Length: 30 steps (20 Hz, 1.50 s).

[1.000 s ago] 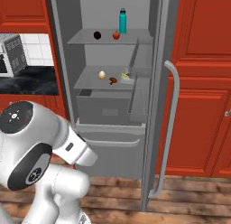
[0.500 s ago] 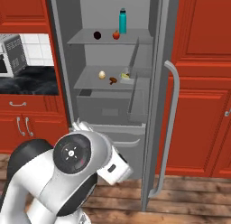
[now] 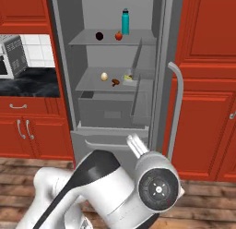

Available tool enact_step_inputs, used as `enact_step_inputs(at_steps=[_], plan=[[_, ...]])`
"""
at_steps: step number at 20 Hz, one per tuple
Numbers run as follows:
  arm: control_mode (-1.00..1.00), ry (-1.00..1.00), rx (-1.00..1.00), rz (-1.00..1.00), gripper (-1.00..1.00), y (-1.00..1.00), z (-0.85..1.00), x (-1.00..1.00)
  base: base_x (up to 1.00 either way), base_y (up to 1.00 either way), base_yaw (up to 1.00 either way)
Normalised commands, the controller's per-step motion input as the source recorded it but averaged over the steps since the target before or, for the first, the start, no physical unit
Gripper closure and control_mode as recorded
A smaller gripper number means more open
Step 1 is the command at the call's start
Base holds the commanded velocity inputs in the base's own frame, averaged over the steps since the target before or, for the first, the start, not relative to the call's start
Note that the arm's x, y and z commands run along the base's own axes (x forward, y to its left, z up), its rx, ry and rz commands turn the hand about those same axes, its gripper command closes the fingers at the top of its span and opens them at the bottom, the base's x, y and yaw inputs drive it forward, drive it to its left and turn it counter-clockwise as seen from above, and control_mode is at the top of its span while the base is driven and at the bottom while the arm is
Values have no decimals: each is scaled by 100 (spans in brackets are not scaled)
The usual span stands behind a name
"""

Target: Place the tupperware on the second highest shelf of the fridge. Make space for the tupperware among the existing items by rearranging them on the shelves if needed. Close the fridge door when finished.

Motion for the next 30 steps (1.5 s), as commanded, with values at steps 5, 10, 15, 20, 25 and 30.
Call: enact_step_inputs(at_steps=[5,10,15,20,25,30], plan=[[-100,1,26,0,-100,-96,0,45,0,0,0],[-100,8,25,1,-100,-67,-13,73,0,0,0],[-100,11,24,2,-100,-46,-21,86,0,0,0],[-100,1,20,3,-100,-33,-41,70,0,0,0],[-100,0,11,6,-100,-26,-39,47,0,0,0],[-100,0,5,6,-100,-6,-38,44,0,0,0]])
